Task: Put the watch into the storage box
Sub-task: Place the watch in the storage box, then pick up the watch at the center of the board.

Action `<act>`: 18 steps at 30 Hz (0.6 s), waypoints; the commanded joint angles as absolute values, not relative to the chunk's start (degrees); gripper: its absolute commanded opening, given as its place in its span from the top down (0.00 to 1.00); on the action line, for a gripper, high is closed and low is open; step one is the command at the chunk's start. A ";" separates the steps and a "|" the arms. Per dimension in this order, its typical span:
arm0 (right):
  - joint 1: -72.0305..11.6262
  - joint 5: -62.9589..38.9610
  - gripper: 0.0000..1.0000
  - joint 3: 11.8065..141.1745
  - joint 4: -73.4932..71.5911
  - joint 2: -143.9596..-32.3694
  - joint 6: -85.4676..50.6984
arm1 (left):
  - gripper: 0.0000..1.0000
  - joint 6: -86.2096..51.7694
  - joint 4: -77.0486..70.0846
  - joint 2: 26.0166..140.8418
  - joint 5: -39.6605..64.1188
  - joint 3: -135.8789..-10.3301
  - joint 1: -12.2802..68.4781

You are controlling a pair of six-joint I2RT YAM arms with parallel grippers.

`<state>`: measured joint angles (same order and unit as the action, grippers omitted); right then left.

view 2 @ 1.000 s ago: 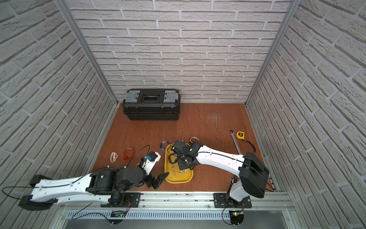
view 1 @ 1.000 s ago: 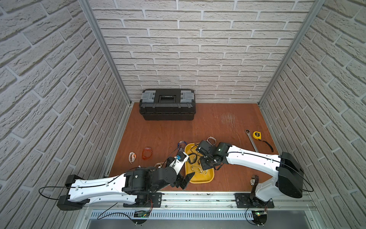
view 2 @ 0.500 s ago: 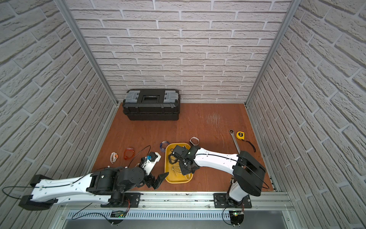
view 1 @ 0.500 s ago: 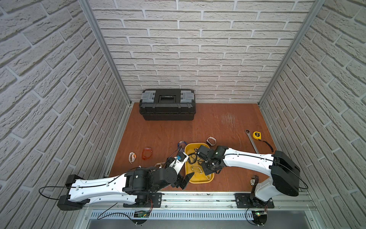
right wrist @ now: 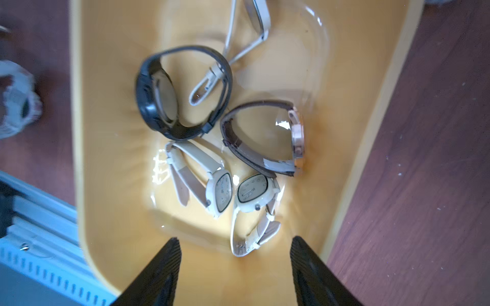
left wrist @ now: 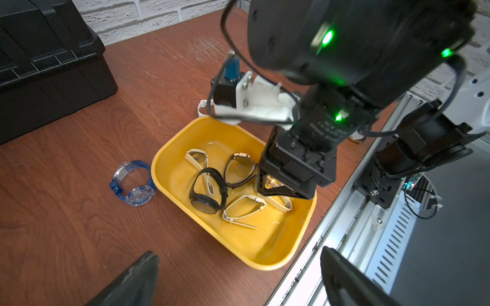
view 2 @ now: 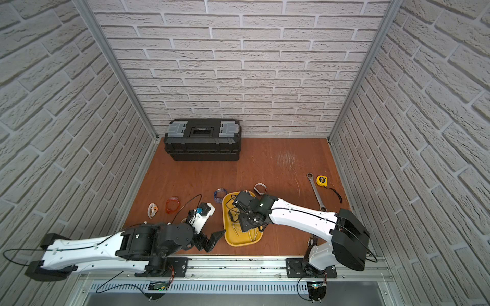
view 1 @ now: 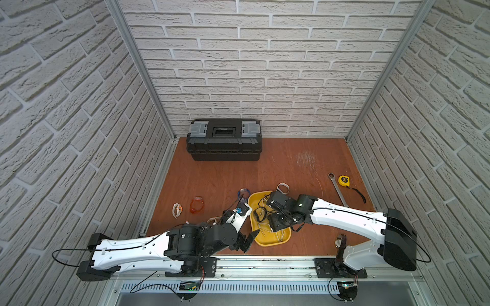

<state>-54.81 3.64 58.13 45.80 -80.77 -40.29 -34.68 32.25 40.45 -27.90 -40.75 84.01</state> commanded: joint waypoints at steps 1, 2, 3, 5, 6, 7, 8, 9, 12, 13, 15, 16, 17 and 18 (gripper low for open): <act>-52.34 5.97 0.29 60.85 47.37 -76.53 -39.75 | 0.02 -34.56 31.64 40.33 -28.83 -41.35 83.82; -50.80 6.50 0.26 61.23 47.71 -75.46 -39.00 | 0.02 -34.55 31.50 40.34 -28.83 -41.31 83.80; -48.85 6.84 0.25 61.43 47.90 -74.64 -38.06 | 0.02 -34.54 31.42 40.43 -28.83 -41.31 83.79; -43.95 5.99 0.19 61.78 47.78 -73.60 -35.66 | 0.02 -34.37 31.33 40.60 -28.83 -41.31 83.76; -40.88 4.83 0.18 61.79 47.13 -73.59 -34.32 | 0.02 -34.46 31.38 40.82 -28.83 -41.43 83.68; -37.94 3.58 0.18 61.83 46.78 -73.87 -33.37 | 0.02 -34.37 31.38 40.91 -28.83 -41.51 83.66; -34.93 2.26 0.18 62.28 46.25 -74.73 -32.07 | 0.02 -34.34 31.37 41.00 -28.84 -41.50 83.67; -32.52 1.24 0.17 62.84 45.63 -75.99 -30.42 | 0.02 -34.41 31.45 41.13 -28.83 -41.68 83.58; -26.32 -1.27 0.17 65.38 44.17 -82.01 -27.09 | 0.02 -34.36 31.46 41.13 -28.80 -41.75 83.37; -24.86 -2.62 0.17 66.57 43.99 -84.18 -25.99 | 0.02 -34.48 31.54 41.13 -28.75 -41.91 83.34; -22.31 -4.54 0.15 69.97 44.33 -89.76 -24.05 | 0.02 -34.55 31.63 41.13 -28.59 -42.06 83.14; -21.42 -5.41 0.15 71.32 44.44 -92.06 -23.39 | 0.02 -34.59 31.53 42.44 -28.49 -42.06 83.14; -20.74 -6.24 0.14 72.63 44.26 -94.69 -22.69 | 0.02 -34.70 31.48 42.87 -28.31 -42.06 83.04; -20.49 -6.70 0.13 73.98 44.12 -97.05 -22.21 | 0.02 -34.79 31.38 42.97 -28.13 -42.01 82.92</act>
